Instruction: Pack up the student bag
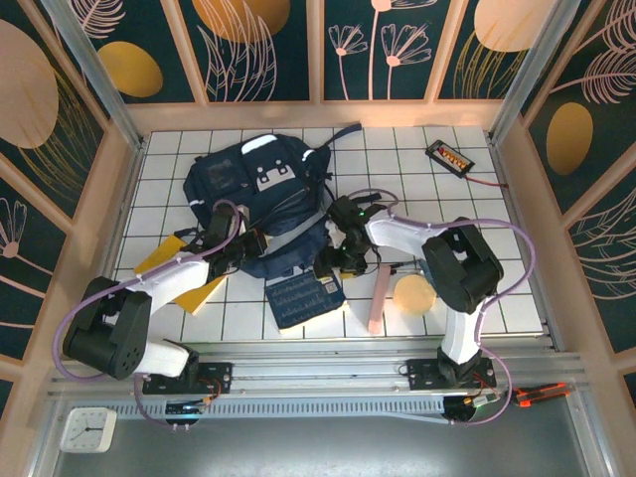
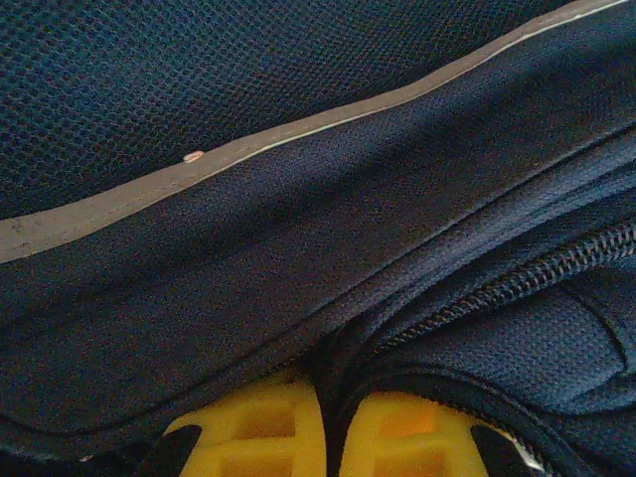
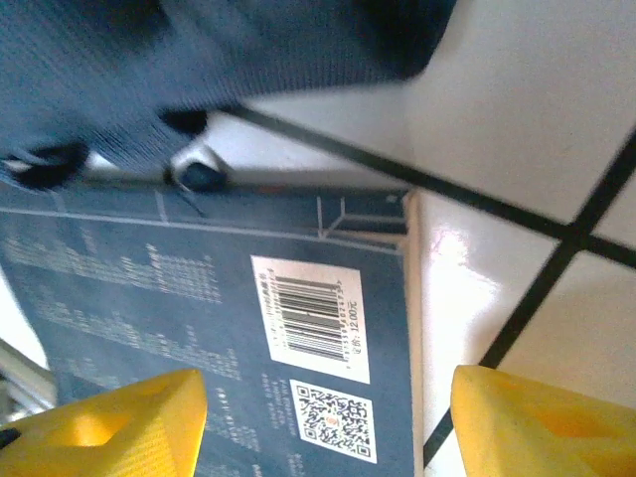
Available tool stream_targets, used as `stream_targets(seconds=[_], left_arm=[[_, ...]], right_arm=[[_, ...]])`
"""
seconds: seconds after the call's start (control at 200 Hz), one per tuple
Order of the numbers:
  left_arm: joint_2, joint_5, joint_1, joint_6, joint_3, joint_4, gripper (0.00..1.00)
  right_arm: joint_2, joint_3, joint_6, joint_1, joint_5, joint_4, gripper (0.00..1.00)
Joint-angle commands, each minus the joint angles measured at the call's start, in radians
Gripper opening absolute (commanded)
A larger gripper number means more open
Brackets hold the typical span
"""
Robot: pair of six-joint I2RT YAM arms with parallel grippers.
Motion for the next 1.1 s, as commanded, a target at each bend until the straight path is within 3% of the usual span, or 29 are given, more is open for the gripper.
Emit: stream_targets(seconds=[0.0,0.155,0.285,0.335,0.656,1.096], left_arm=[[0.011,-0.016,0.010,-0.035,-0.025,-0.089,0.00],[0.028,-0.010,0.010,-0.026,-0.009,-0.085,0.00],[0.051,-0.006,0.011,-0.009,0.023,-0.099,0.00],[0.056,-0.006,0.011,-0.007,0.033,-0.103,0.00],[0.064,0.010,0.020,0.016,0.057,-0.118,0.00],[0.036,-0.025,0.036,0.062,0.258,-0.220,0.00]], right_arm=[[0.046,0.020,-0.054,0.032,0.055,-0.061,0.66],[0.088,0.033,-0.052,0.057,0.096,-0.037,0.54],[0.113,0.027,-0.045,0.072,0.149,-0.003,0.19],[0.115,0.019,-0.046,0.074,0.161,0.013,0.00],[0.010,-0.009,-0.032,0.073,0.260,0.068,0.00],[-0.259,0.005,0.032,-0.030,0.010,0.035,0.00]])
